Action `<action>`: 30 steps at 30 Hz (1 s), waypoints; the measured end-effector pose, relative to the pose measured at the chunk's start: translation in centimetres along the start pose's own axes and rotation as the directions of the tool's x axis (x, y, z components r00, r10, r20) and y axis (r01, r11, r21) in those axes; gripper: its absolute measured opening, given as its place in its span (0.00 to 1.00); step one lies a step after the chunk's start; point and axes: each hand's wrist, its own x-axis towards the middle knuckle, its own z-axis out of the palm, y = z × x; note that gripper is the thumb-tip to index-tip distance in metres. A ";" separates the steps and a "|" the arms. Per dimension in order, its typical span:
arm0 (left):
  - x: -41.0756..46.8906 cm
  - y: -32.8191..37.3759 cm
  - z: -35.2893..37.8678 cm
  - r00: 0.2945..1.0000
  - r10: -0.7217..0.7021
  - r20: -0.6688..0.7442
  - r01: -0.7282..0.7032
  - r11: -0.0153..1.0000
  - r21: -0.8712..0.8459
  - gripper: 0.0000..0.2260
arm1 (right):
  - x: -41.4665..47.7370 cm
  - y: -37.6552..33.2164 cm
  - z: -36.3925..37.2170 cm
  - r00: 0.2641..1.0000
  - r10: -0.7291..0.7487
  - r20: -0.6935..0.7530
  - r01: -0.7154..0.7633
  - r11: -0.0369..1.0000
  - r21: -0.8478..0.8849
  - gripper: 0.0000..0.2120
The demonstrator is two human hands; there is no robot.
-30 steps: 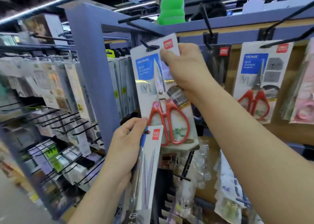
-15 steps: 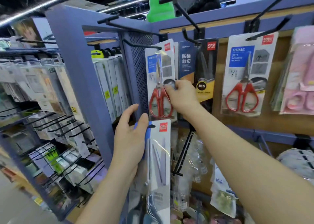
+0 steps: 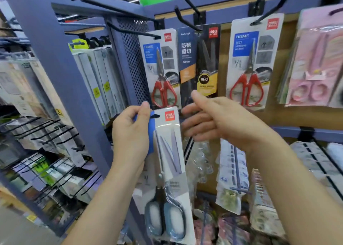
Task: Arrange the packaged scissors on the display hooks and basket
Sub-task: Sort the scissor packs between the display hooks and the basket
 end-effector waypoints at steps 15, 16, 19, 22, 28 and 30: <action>-1.3 5.4 8.7 0.945 0.090 0.315 0.015 0.949 -0.316 0.05 | -13.9 7.3 -2.8 0.975 -0.068 -0.214 0.094 0.989 0.117 0.21; -1.7 5.5 9.4 0.927 0.107 0.361 0.006 0.954 -0.298 0.05 | -14.7 7.4 -3.2 0.947 -0.101 -0.305 0.129 0.989 0.072 0.21; -3.2 6.0 11.8 0.884 0.095 0.459 0.018 0.972 -0.235 0.07 | -17.4 7.8 -4.9 0.834 -0.154 -0.529 0.172 0.985 -0.016 0.16; -5.3 6.3 14.8 0.839 0.030 0.543 0.102 0.972 -0.212 0.09 | -20.2 7.7 -6.9 0.772 -0.133 -0.621 0.155 0.988 -0.018 0.13; -9.8 7.1 20.4 0.765 0.021 0.644 0.123 0.976 -0.179 0.10 | -25.1 8.8 -12.2 0.937 0.054 -0.346 -0.028 0.996 0.080 0.30; -10.8 7.8 21.9 0.752 0.037 0.658 0.104 0.979 -0.174 0.11 | -26.0 9.2 -13.3 0.920 0.047 -0.388 -0.032 0.998 0.045 0.31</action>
